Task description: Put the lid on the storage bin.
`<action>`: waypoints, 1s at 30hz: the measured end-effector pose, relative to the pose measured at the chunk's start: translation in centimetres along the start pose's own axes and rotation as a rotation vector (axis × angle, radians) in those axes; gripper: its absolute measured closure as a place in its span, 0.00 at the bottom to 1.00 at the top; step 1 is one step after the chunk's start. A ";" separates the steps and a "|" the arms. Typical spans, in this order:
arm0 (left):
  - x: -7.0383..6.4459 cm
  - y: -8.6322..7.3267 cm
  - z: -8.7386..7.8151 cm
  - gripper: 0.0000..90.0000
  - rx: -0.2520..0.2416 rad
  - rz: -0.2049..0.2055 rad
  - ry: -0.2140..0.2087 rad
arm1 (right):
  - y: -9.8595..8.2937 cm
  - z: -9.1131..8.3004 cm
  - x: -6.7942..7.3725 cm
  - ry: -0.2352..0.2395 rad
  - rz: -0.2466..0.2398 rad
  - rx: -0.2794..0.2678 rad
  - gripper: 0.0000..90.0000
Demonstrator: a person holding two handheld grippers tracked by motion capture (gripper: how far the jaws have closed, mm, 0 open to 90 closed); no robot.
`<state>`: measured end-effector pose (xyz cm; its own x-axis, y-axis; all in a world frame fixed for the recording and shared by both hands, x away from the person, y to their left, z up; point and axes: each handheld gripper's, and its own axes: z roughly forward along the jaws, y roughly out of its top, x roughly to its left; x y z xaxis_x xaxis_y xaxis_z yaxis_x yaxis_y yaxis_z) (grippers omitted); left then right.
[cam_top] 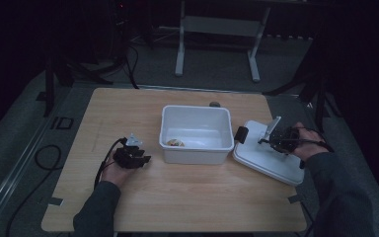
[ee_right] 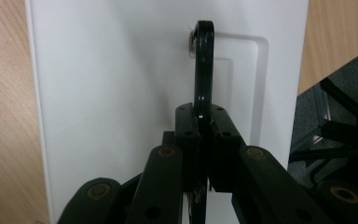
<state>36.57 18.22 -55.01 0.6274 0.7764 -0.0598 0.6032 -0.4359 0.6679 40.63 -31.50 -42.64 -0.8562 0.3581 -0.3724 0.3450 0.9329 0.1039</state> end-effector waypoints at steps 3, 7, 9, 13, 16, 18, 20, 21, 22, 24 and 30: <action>0.0 0.0 0.0 0.66 -0.004 0.001 0.004 | -0.1 -0.6 -0.2 -0.006 0.001 -0.002 0.94; 0.0 0.0 0.0 0.66 -0.003 -0.001 0.000 | -0.4 -1.2 -0.5 -0.015 -0.001 0.002 0.94; 0.0 0.0 0.0 0.66 -0.002 -0.001 0.000 | -0.5 -1.5 -0.6 -0.018 -0.002 0.006 0.94; 0.0 0.0 0.0 0.66 -0.003 -0.002 -0.001 | -0.6 -1.9 -0.8 -0.023 -0.005 0.006 0.94; 0.0 0.0 0.0 0.66 -0.003 -0.003 -0.001 | -0.6 -2.3 -1.0 -0.027 -0.009 0.004 0.94; 0.0 0.0 0.0 0.66 -0.003 -0.002 0.000 | -0.5 -2.5 -1.1 -0.029 -0.009 0.004 0.94; 0.0 0.0 0.0 0.66 -0.003 -0.002 0.000 | -0.5 -2.8 -1.2 -0.029 -0.012 0.006 0.94; 0.0 0.0 0.0 0.66 -0.003 -0.002 0.000 | -0.5 -3.0 -1.3 -0.032 -0.016 0.005 0.94; 0.0 0.0 0.0 0.66 -0.004 -0.002 0.000 | -0.5 -3.2 -1.3 -0.034 -0.017 0.005 0.94; 0.0 -0.1 0.0 0.66 -0.006 -0.003 -0.002 | -0.5 -3.5 -1.5 -0.036 -0.021 0.003 0.94; 0.1 -0.1 0.0 0.66 -0.008 -0.005 -0.004 | -0.5 -4.5 -1.8 -0.050 -0.025 -0.003 0.94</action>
<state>36.57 18.30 -55.07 0.6262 0.7769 -0.0657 0.6022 -0.4283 0.6738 40.27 -32.42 -37.83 -0.8441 0.3325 -0.4206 0.3225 0.9416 0.0970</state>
